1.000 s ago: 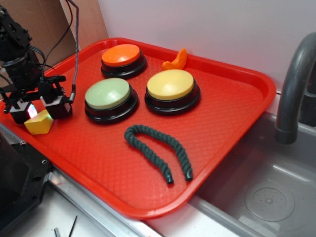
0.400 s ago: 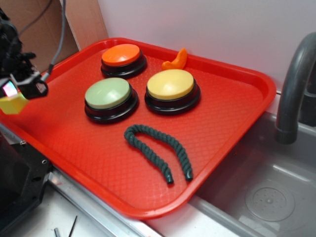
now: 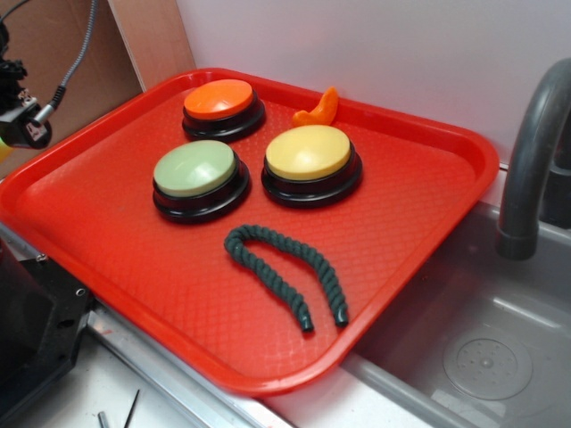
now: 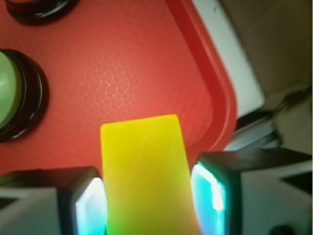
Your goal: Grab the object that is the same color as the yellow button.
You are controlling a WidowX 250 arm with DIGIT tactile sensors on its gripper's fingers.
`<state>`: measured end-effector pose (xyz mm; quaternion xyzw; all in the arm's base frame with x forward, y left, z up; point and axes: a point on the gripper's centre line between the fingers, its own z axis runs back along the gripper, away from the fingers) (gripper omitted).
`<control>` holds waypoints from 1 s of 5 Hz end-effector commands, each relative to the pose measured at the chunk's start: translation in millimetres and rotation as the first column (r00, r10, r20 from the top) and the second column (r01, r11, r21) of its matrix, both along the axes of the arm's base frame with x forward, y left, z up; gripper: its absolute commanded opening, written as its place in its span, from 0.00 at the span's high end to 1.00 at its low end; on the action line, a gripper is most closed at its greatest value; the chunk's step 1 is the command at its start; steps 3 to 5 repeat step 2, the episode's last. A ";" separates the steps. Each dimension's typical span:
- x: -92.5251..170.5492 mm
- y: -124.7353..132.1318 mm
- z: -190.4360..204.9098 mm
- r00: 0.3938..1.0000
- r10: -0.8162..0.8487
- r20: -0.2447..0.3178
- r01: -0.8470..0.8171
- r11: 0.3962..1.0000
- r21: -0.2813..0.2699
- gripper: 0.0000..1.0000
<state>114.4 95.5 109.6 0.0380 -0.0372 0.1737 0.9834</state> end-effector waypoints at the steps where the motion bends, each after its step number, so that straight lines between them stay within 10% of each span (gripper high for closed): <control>1: 16.3 4.6 35.2 0.994 -0.062 0.089 0.053 0.993 0.103 1.00; 5: 22.5 7.3 38.6 0.993 -0.061 0.101 0.052 0.994 0.096 1.00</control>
